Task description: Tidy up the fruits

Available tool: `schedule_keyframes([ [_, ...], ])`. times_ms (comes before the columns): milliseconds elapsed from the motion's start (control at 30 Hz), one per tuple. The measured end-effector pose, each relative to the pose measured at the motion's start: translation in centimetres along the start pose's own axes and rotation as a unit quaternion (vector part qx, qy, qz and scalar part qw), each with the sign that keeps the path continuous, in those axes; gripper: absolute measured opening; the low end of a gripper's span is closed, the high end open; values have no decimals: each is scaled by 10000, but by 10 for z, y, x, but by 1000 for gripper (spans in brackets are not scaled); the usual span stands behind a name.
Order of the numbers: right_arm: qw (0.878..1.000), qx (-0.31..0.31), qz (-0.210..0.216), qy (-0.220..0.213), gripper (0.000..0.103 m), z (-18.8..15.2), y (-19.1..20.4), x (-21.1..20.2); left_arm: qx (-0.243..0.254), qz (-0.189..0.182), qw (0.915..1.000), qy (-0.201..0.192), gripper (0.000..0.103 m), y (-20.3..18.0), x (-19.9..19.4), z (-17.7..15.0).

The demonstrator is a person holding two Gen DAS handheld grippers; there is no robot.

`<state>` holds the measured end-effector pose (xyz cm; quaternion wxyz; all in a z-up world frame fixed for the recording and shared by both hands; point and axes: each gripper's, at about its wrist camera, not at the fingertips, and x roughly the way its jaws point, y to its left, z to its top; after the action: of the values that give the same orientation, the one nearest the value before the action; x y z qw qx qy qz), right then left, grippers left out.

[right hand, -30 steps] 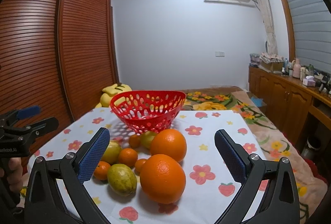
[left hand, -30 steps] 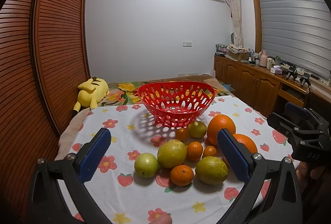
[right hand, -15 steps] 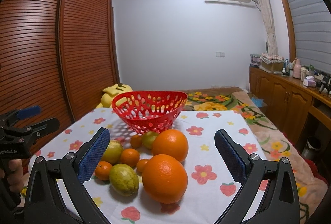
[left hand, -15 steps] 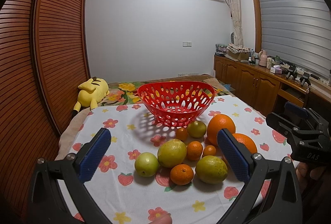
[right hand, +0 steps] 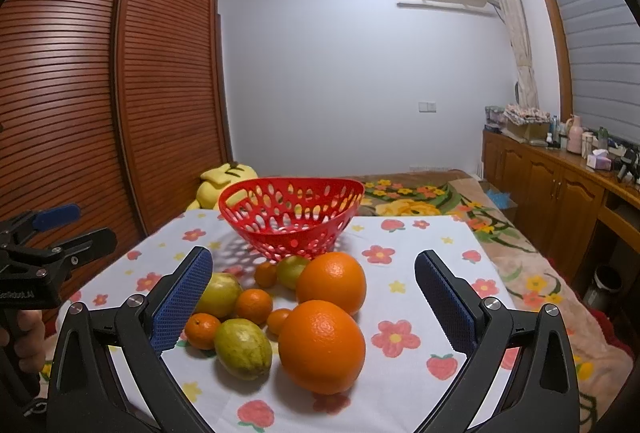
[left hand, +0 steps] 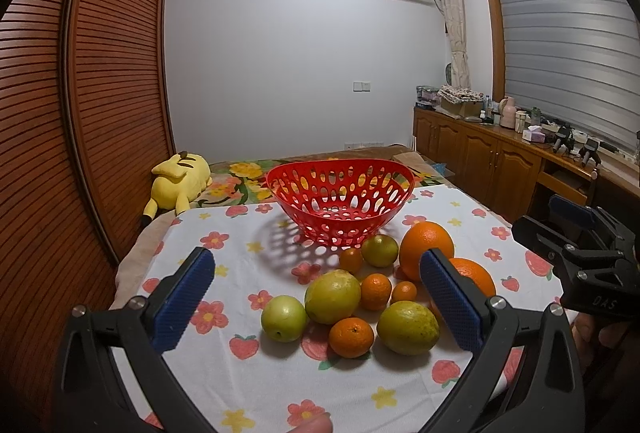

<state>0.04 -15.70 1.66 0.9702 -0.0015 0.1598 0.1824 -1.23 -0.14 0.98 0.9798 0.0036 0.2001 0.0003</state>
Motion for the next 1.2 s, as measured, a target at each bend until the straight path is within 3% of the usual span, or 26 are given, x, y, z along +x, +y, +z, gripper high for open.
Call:
schedule_keyframes([
  [867, 10000, -10, 18, 13, 103, 0, 2, 1, 11, -14, 10000, 24, 103, -3, -1, -1],
  [1200, 9998, -25, 67, 183, 103, -12, 3, 11, -87, -101, 9991, 400, 103, 6, 17, -22],
])
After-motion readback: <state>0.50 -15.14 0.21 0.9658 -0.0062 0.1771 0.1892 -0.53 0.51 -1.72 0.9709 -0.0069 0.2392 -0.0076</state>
